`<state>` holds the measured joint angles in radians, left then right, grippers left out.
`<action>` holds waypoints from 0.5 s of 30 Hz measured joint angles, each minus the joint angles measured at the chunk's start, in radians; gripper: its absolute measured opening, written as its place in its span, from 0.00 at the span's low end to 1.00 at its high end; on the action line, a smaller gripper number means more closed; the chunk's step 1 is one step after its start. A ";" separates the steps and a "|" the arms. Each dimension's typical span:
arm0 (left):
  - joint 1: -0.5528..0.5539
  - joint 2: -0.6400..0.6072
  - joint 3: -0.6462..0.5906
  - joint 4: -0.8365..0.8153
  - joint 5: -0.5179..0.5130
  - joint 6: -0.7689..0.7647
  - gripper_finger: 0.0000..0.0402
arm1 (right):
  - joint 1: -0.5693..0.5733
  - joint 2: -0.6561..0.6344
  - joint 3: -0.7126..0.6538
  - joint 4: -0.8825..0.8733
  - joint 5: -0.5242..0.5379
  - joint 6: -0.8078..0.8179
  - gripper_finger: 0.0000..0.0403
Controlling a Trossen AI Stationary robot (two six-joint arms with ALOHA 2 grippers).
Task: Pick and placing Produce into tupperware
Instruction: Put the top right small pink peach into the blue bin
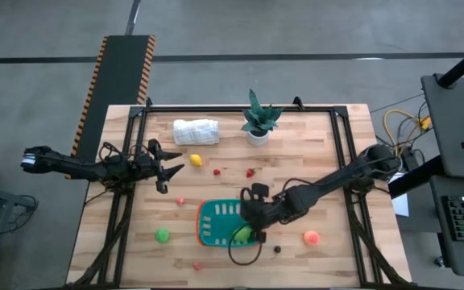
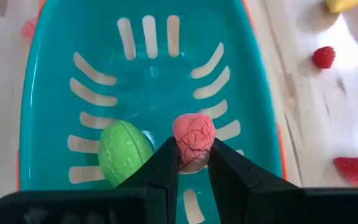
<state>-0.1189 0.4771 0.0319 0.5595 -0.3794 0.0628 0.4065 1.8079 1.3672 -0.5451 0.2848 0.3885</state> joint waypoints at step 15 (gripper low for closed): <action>0.000 0.000 0.000 0.000 0.000 0.000 0.43 | -0.008 0.055 0.005 -0.081 0.002 0.014 0.17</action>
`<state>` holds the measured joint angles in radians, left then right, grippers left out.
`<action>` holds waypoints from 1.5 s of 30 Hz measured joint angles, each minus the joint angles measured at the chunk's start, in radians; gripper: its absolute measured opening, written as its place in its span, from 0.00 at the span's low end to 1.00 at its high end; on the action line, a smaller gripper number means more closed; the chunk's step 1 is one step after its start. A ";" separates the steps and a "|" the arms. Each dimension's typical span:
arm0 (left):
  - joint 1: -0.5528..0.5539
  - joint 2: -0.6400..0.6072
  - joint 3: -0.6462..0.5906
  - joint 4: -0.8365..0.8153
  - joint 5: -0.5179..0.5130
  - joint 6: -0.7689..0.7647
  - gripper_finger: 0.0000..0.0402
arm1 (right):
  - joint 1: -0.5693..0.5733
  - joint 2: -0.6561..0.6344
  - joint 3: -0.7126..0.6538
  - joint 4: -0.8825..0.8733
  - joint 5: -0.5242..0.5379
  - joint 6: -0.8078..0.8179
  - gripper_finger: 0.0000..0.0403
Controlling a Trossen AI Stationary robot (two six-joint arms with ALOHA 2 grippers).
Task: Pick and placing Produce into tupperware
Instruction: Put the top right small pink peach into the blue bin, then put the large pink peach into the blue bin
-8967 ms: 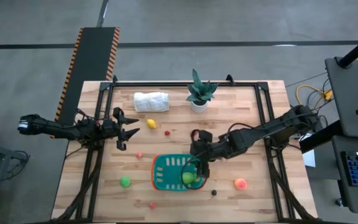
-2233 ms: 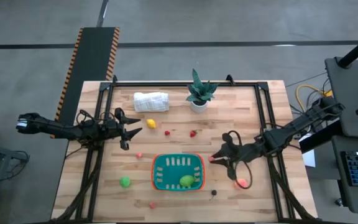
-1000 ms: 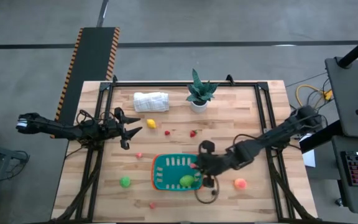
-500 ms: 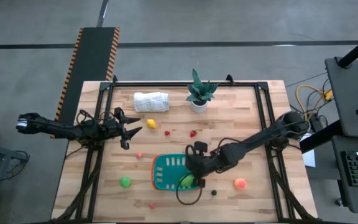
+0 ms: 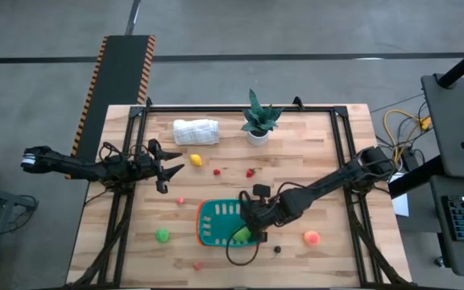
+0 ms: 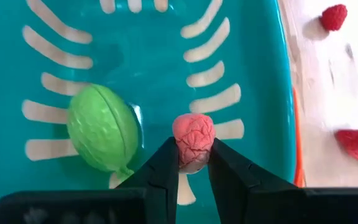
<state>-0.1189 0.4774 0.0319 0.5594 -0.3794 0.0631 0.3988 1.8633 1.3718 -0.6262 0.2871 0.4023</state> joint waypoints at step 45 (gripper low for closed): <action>0.000 0.000 0.000 0.000 0.000 0.001 0.43 | -0.005 -0.002 -0.001 -0.006 0.002 -0.074 0.40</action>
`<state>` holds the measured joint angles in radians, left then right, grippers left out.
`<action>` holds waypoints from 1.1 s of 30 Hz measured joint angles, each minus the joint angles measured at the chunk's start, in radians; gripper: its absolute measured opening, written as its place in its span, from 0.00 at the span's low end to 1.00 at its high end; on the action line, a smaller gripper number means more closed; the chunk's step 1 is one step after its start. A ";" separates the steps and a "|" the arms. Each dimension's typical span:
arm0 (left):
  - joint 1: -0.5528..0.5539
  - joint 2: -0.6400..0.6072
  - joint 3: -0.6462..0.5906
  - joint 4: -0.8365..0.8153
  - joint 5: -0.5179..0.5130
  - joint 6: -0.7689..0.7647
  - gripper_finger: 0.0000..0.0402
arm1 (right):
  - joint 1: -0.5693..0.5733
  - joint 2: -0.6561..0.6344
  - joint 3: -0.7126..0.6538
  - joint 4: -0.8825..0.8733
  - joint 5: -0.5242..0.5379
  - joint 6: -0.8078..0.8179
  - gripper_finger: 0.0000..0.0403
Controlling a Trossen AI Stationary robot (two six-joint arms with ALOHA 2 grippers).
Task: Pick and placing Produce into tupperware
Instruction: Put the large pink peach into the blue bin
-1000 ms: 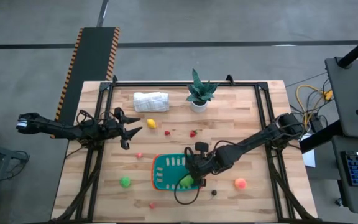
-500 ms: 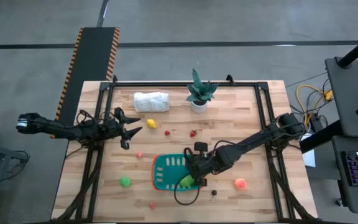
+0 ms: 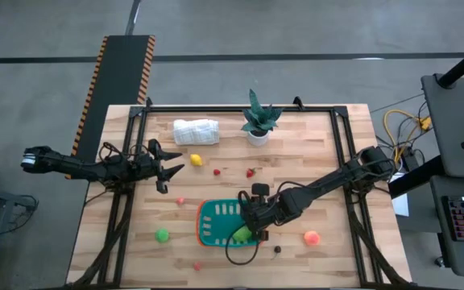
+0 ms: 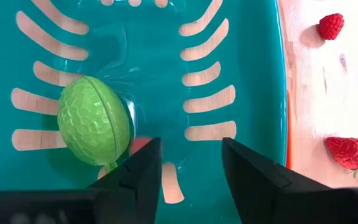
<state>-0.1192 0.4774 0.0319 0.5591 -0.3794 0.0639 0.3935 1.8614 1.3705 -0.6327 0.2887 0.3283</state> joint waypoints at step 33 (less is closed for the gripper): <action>0.000 0.000 0.004 0.015 -0.004 0.033 0.43 | 0.003 -0.067 0.027 0.056 -0.219 -0.075 0.87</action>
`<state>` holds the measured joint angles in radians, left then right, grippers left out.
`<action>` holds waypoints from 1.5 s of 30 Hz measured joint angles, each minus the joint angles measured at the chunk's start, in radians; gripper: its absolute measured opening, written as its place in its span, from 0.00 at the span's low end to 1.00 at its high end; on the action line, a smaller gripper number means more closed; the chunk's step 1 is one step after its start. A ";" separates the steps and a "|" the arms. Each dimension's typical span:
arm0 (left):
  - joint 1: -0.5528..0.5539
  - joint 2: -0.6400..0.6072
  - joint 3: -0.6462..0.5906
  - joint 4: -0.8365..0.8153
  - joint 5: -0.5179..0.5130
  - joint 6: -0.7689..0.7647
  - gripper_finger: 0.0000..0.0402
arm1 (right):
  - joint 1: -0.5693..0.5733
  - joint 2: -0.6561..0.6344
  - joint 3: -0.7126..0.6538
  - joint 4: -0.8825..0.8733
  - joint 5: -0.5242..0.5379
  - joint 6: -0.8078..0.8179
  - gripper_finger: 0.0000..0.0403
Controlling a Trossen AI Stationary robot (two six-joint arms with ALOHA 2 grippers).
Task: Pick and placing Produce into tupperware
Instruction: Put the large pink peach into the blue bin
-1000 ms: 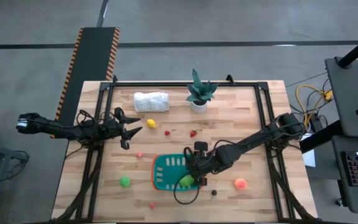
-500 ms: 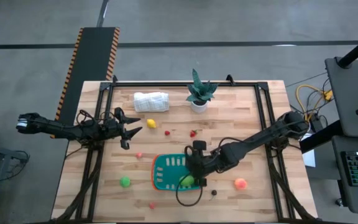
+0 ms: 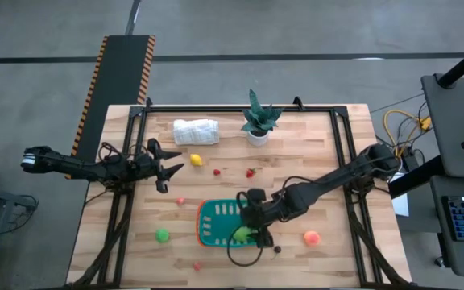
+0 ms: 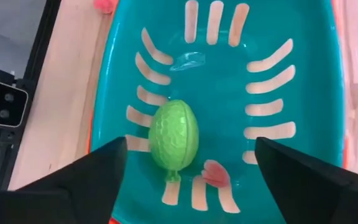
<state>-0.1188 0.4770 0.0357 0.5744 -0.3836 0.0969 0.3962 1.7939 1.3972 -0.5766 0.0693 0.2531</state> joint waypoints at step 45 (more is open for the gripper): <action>0.000 0.082 -0.001 0.021 -0.042 0.014 0.43 | 0.297 -0.401 -0.182 -0.234 0.153 0.273 0.94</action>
<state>-0.1188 0.5589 0.0349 0.5957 -0.4252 0.1108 0.6935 1.3926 1.2150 -0.8108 0.2225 0.5262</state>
